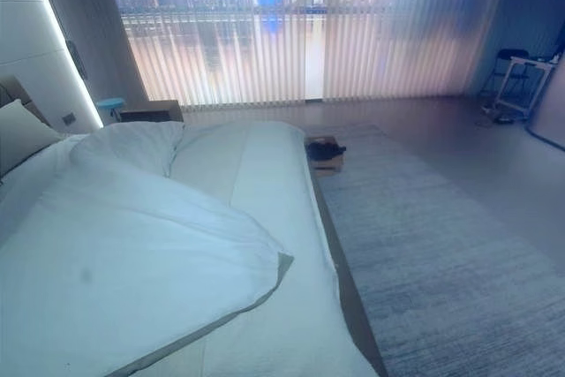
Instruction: Make the bed
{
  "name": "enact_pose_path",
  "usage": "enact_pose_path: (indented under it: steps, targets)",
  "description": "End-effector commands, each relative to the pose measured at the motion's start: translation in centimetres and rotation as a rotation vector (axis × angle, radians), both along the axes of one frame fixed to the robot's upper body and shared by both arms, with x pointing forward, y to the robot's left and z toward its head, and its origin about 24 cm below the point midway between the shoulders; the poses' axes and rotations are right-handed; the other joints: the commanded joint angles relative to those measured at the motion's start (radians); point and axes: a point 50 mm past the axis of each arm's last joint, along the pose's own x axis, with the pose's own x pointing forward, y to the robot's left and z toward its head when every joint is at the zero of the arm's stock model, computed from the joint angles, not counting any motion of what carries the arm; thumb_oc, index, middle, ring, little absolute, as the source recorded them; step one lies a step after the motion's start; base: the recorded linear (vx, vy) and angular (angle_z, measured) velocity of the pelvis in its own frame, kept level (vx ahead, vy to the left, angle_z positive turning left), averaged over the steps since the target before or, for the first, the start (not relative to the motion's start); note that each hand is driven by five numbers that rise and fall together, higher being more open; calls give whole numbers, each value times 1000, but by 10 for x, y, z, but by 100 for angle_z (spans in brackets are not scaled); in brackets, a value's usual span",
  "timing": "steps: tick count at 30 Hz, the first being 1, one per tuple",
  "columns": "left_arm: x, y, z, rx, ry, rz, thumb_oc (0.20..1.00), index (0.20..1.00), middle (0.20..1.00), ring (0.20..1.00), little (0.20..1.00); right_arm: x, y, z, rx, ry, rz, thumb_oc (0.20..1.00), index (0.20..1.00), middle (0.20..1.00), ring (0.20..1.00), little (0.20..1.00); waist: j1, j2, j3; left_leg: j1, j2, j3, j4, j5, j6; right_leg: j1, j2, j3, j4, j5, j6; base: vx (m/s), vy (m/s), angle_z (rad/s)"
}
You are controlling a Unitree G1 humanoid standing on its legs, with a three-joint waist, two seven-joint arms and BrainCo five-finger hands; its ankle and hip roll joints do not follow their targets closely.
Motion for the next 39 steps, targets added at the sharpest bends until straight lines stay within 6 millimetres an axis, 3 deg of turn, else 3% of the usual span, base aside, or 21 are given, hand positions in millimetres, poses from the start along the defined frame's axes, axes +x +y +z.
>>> enact_pose_path:
  steps: [1,7,28,32,33,36,37,38,39]
  targets:
    - [3,-20,-2,-52,24,-24,1000,1000,1000,1000,1000,4,22,-2,40,24,50,1000,1000,1000,1000,1000,-6,-50,38,47,-44,2,6,10,27,15,-43,38,9,29,56,0,0,0]
    - [13,-21,1,-53,-16,-34,1000,1000,1000,1000,1000,5,21,-2,37,22,52,1000,1000,1000,1000,1000,-3,-51,43,44,-44,-3,6,10,27,12,-43,32,9,29,56,0,0,0]
    - [9,-10,0,41,-32,-1,1000,1000,1000,1000,1000,15,30,0,67,-37,23,1000,1000,1000,1000,1000,11,-60,47,51,-47,-6,6,2,27,27,-48,17,9,20,63,0,0,0]
    - [9,-10,0,38,-39,14,1000,1000,1000,1000,1000,37,37,9,146,-134,-74,1000,1000,1000,1000,1000,12,-58,49,47,-49,-4,6,2,29,21,-51,20,9,23,65,0,8,0]
    - [8,-10,1,35,-46,22,1000,1000,1000,1000,1000,56,42,17,201,-212,-117,1000,1000,1000,1000,1000,14,-58,54,43,-50,-4,6,3,29,18,-52,21,9,25,66,0,0,0]
    - [9,-8,1,35,-58,48,1000,1000,1000,1000,1000,91,52,38,273,-357,-138,1000,1000,1000,1000,1000,18,-58,66,35,-52,-2,6,6,30,11,-55,20,9,28,69,-3,12,0]
    - [9,-8,1,35,-58,48,1000,1000,1000,1000,1000,90,52,38,273,-357,-138,1000,1000,1000,1000,1000,18,-58,66,35,-52,-2,6,6,30,12,-55,20,9,28,69,-30,31,1]
    - [11,-7,2,38,-67,61,1000,1000,1000,1000,1000,114,56,54,307,-448,-139,1000,1000,1000,1000,1000,22,-59,78,25,-53,-3,6,10,30,2,-57,17,9,32,71,-45,29,3]
    - [12,-7,2,39,-69,66,1000,1000,1000,1000,1000,122,59,60,319,-477,-137,1000,1000,1000,1000,1000,26,-59,85,20,-54,-4,6,11,31,-4,-59,16,9,34,72,-45,29,5]
